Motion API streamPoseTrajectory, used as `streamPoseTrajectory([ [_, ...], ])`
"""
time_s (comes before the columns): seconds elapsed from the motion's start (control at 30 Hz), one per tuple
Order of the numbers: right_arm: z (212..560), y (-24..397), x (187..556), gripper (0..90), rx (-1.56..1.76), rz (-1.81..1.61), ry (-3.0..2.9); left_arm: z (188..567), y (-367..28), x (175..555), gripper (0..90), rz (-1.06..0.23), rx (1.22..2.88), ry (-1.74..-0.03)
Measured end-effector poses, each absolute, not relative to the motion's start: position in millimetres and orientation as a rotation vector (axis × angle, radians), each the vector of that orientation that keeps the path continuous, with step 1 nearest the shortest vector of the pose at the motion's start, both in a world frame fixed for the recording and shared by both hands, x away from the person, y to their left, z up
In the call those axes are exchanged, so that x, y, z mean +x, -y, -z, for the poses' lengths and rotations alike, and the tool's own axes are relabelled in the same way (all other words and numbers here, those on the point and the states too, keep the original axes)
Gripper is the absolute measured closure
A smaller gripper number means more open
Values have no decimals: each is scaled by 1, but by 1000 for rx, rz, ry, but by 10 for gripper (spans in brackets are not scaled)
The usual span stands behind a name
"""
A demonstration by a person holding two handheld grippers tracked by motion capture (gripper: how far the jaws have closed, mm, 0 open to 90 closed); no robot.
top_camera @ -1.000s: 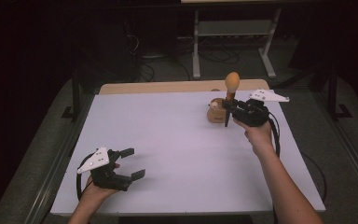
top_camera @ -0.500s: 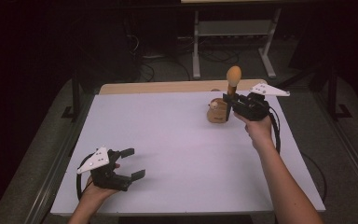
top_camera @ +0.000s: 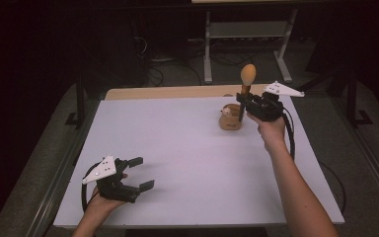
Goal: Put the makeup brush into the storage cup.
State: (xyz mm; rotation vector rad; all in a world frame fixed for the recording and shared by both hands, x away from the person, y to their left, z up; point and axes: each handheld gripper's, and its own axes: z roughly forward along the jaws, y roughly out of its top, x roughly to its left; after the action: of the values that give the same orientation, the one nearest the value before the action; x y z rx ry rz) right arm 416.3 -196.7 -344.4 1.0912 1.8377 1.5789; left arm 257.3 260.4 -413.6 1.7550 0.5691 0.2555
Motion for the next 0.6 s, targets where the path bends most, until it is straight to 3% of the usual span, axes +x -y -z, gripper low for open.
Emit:
streamPoseTrajectory([
  [0.6, 355, 198, 439, 716, 1147, -1553, -1779, 414, -259, 257, 99, -245, 1745, -566],
])
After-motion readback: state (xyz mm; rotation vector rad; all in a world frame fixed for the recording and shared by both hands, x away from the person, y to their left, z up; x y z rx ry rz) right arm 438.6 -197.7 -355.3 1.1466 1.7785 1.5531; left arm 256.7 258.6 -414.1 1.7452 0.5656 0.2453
